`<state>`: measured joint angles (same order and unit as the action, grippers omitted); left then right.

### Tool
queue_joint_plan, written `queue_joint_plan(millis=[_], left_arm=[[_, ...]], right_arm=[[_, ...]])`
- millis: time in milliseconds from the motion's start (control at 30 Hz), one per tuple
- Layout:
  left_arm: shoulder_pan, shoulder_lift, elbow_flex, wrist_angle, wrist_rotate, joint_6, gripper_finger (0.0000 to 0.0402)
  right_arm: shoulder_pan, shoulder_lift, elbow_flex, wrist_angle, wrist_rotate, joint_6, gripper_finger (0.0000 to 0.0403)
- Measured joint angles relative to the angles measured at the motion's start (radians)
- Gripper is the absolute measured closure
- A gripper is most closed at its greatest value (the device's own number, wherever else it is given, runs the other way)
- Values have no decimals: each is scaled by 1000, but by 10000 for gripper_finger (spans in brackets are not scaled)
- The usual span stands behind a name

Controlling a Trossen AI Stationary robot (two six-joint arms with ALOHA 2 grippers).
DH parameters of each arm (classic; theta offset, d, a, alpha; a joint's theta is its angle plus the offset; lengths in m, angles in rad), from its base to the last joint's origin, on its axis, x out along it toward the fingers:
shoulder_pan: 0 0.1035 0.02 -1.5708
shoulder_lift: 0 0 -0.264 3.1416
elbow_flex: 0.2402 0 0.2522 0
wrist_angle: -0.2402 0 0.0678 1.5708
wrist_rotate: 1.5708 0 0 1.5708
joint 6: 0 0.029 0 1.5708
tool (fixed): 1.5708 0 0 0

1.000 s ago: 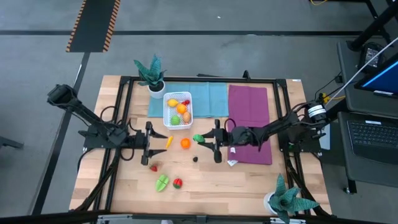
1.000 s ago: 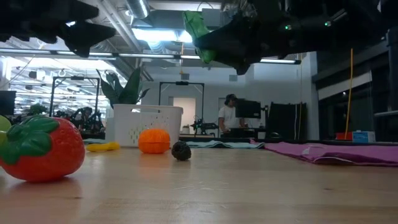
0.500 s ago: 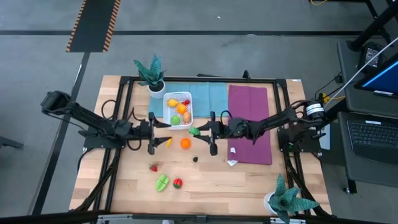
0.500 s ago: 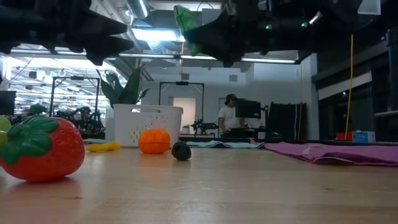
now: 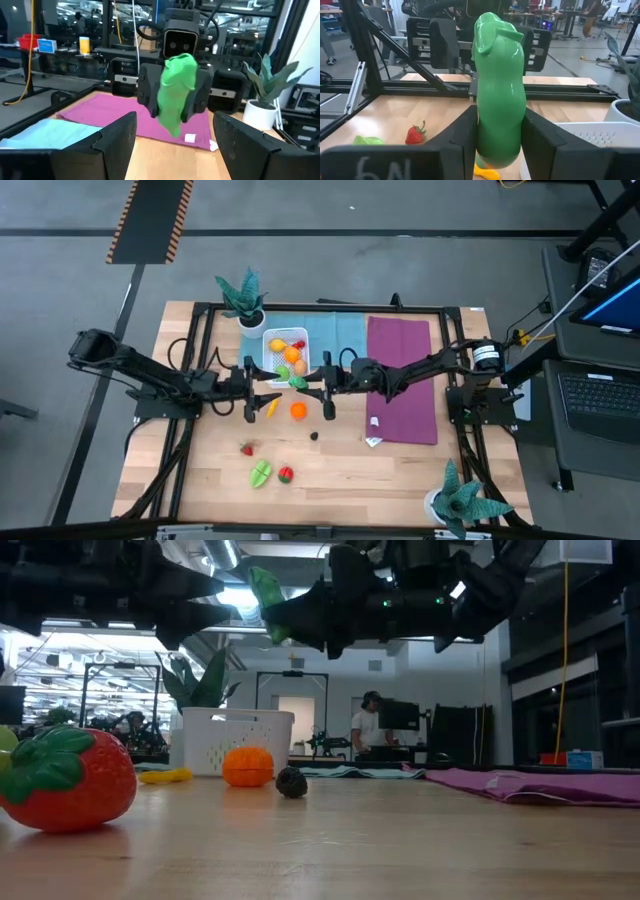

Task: Pick and placing Produce into tupperware
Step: Put the green pea into the white basket

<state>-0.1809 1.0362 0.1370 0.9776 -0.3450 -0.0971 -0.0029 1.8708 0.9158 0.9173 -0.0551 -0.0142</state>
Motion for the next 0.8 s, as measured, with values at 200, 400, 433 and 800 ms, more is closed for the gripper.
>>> queue_joint_plan(millis=[200, 400, 433, 800], left_arm=[[21, 128, 79, 12, 7, 11, 147], [44, 252, 191, 11, 45, 107, 147], [48, 263, 201, 11, 45, 112, 147], [52, 274, 227, 25, 45, 144, 149]], right_arm=[[1, 0, 15, -1, -3, -19, 280], [1, 1, 17, -5, -2, -21, 280], [1, 0, 17, -6, -2, -21, 280], [1, 1, 17, -21, -25, -30, 280]])
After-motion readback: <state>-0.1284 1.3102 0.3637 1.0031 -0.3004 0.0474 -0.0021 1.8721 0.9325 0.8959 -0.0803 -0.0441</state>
